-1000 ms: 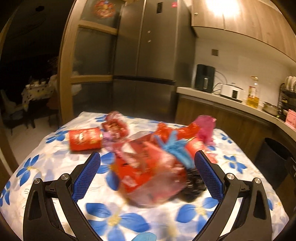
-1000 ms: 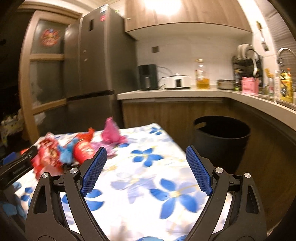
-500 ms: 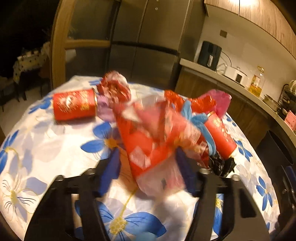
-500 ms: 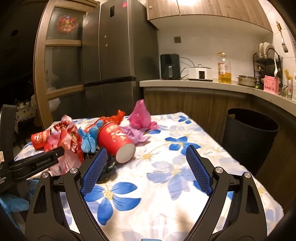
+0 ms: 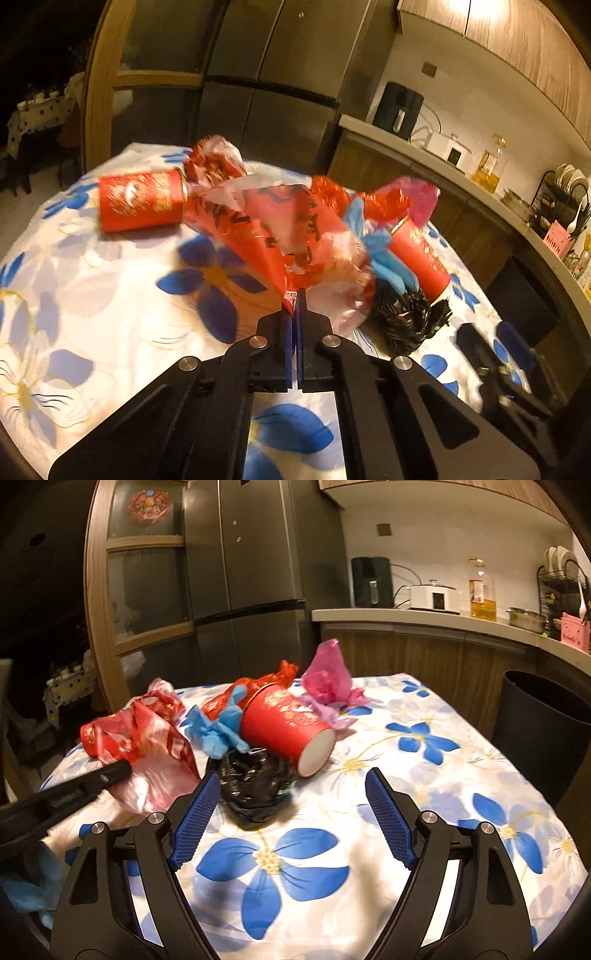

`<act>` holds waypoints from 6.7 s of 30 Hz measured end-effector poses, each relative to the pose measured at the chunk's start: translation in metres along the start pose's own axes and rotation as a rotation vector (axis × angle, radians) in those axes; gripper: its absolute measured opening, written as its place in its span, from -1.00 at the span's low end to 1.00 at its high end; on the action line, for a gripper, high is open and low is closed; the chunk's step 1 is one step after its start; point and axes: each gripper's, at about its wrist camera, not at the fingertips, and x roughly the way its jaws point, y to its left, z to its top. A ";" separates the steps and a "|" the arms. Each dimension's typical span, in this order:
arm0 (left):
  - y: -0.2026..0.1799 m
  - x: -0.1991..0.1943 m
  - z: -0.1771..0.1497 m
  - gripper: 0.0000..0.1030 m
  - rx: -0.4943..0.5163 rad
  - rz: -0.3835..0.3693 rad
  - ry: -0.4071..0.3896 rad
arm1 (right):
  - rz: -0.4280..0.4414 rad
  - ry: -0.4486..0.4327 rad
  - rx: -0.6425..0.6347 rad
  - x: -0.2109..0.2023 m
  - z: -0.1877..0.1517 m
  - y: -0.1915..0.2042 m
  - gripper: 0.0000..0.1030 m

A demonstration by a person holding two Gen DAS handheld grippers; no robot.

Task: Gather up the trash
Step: 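Grasp the red plastic bag with the left gripper while the right grasps a black bag, then carry the red bag and black bag with both grippers over the bin, then open both grippers to drop the red and black bags into the bin, then move both grippers back toward the table, then approach the red paper cup with the right gripper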

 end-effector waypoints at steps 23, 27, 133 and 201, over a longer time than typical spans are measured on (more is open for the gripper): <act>-0.008 -0.040 0.007 -0.99 0.049 0.015 -0.111 | 0.114 0.097 0.007 0.035 -0.003 0.010 -0.83; -0.010 -0.044 0.007 -0.99 0.055 0.017 -0.119 | 0.110 0.063 -0.001 0.014 -0.001 0.006 -0.92; -0.433 0.101 -0.012 -0.11 0.539 -0.523 -0.022 | -0.429 -0.218 0.235 -0.072 0.101 -0.365 -0.76; -0.065 -0.018 0.002 0.88 0.135 0.149 -0.207 | 0.063 0.008 -0.029 0.037 0.038 -0.044 0.57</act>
